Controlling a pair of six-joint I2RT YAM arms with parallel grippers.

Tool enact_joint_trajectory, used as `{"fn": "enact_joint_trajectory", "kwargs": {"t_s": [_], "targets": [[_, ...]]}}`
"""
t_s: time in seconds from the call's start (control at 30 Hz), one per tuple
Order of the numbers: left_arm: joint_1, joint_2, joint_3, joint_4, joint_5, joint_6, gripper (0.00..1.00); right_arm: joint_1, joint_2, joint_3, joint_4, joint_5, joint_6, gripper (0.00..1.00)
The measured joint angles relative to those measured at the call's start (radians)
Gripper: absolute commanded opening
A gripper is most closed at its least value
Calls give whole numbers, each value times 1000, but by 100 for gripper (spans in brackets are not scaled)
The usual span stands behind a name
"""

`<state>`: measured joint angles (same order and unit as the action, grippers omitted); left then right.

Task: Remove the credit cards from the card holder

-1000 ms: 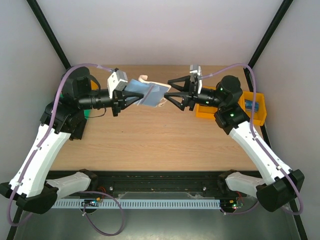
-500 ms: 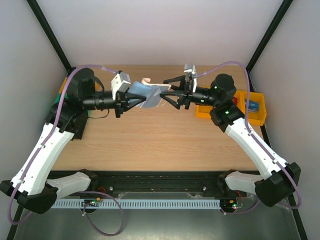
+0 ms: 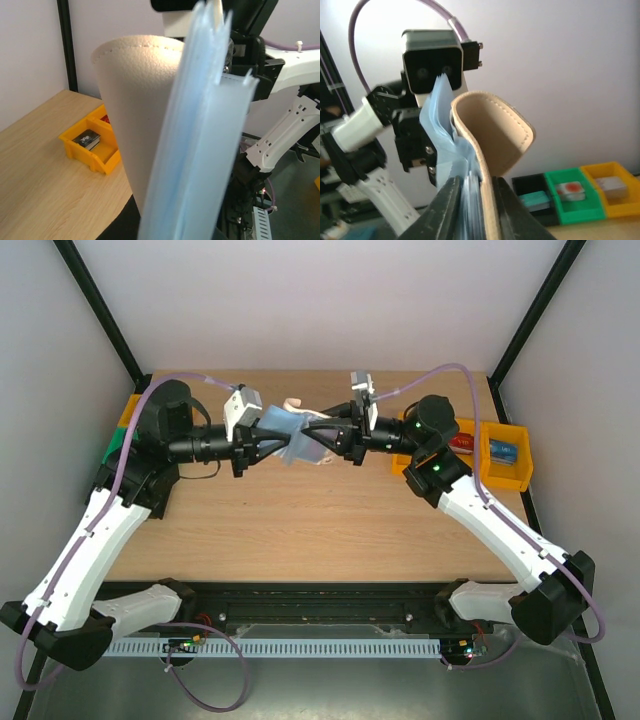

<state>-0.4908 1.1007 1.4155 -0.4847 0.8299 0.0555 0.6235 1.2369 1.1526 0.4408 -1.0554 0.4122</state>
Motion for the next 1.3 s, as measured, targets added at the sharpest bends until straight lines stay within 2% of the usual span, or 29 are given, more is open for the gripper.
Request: {"fn": "enact_joint_trajectory", "kwargs": {"t_s": [0.03,0.07,0.1,0.17,0.23,0.37,0.4,0.5,0.63,0.67,0.77,0.8,0.83,0.87,0.93,0.97,1.0,1.17,1.3], "targets": [[0,-1,-4,1,-6,0,2,1,0,0,8,3,4,3],[0,-2,-8,4,-14,-1,3,3,0,0,15,7,17,2],[0,-3,-10,8,-22,-1,12,4,0,-1,18,9,25,2],[0,-7,-12,10,-37,-2,40,5,0,-1,17,18,31,2],[0,-15,-24,18,-58,5,63,5,0,0,6,29,27,2],[1,-35,-60,13,-101,48,90,6,0,24,-88,70,-6,2],[2,-40,-65,1,-107,77,94,6,0,34,-119,85,-17,2],[2,-55,-83,-29,-120,139,96,14,0,56,-190,127,-48,2],[3,-57,-91,-29,-113,155,90,61,0,68,-243,179,-93,2],[3,-57,-94,-28,-109,153,80,73,0,68,-251,187,-99,2],[2,-57,-110,-12,-111,133,27,98,1,68,-268,203,-117,2],[1,-56,-116,-3,-119,128,13,100,1,68,-273,202,-119,2],[1,-55,-121,5,-129,122,4,101,1,68,-276,199,-122,2],[1,-53,-125,8,-132,116,2,102,1,68,-280,200,-129,12],[-4,-54,-126,9,-131,107,2,94,3,68,-283,188,-138,41],[-3,-54,-126,10,-122,101,2,88,3,68,-286,164,-143,51],[-2,-54,-126,13,-117,92,2,85,2,68,-289,150,-143,57],[55,-68,-167,84,-14,-23,2,-18,-24,68,-337,55,-174,65],[78,-92,-208,143,64,-101,2,-107,-44,67,-402,10,-214,62]]}}
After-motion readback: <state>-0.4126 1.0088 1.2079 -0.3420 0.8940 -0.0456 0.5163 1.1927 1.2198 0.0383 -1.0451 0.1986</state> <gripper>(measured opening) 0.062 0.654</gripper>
